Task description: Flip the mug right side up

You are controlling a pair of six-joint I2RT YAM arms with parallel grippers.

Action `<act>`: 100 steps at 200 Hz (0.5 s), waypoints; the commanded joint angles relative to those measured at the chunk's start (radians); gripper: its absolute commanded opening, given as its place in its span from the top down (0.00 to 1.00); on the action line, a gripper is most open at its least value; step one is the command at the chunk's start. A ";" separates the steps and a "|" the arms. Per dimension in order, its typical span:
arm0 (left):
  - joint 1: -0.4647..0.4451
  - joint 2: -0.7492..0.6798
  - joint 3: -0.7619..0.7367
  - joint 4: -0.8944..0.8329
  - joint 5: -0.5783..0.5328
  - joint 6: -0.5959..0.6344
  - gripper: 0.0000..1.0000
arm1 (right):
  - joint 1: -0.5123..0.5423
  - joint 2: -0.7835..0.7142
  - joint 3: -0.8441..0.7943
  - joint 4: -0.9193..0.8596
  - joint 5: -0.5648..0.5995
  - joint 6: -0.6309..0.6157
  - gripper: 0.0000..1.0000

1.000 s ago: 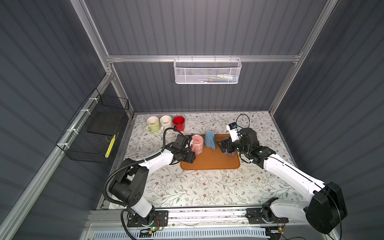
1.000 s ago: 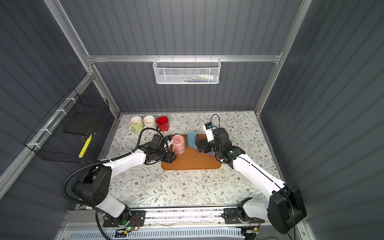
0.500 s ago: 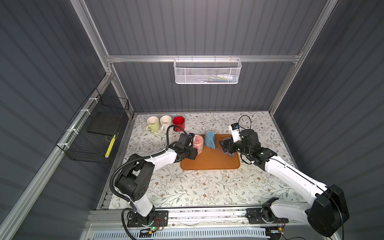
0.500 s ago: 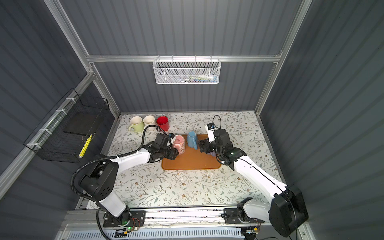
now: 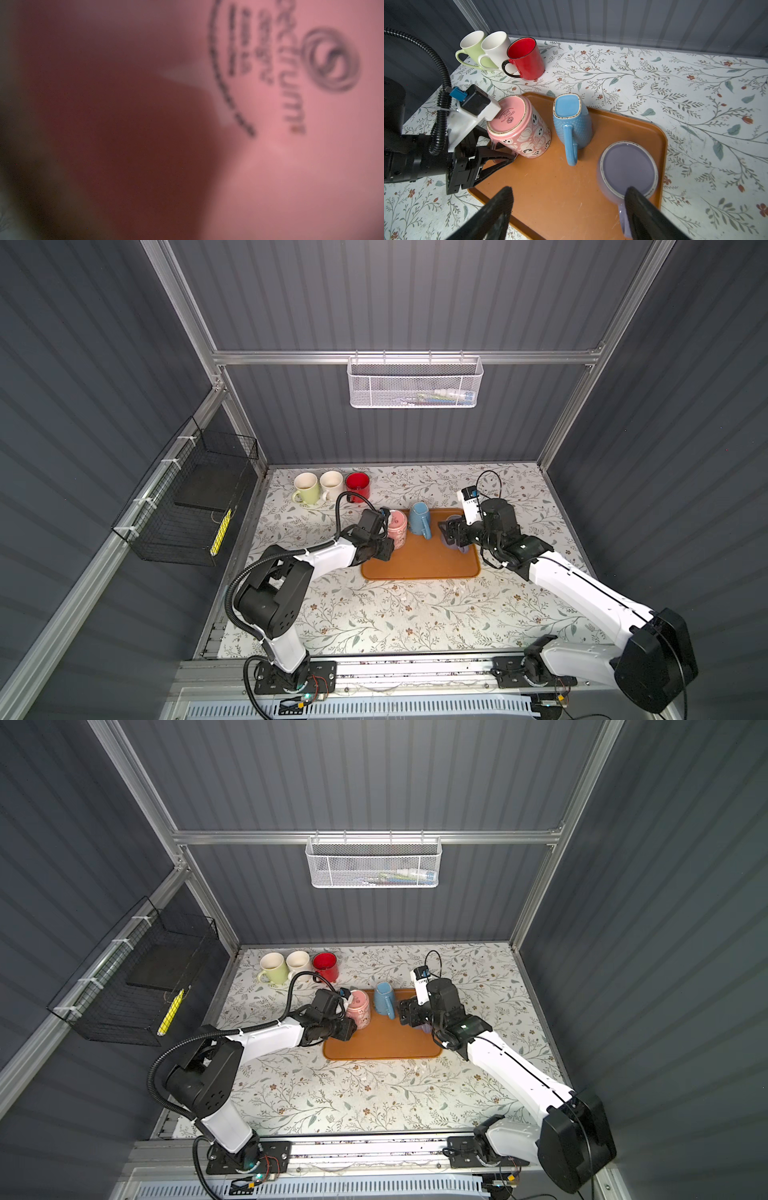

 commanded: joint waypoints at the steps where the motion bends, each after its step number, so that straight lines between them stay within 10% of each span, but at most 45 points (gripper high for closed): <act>1: -0.012 0.014 -0.019 0.005 -0.013 0.025 0.50 | -0.004 0.010 -0.017 0.013 0.016 0.007 0.14; 100: -0.032 0.035 0.002 -0.027 -0.089 0.069 0.63 | -0.003 0.012 -0.026 0.016 0.026 0.012 0.14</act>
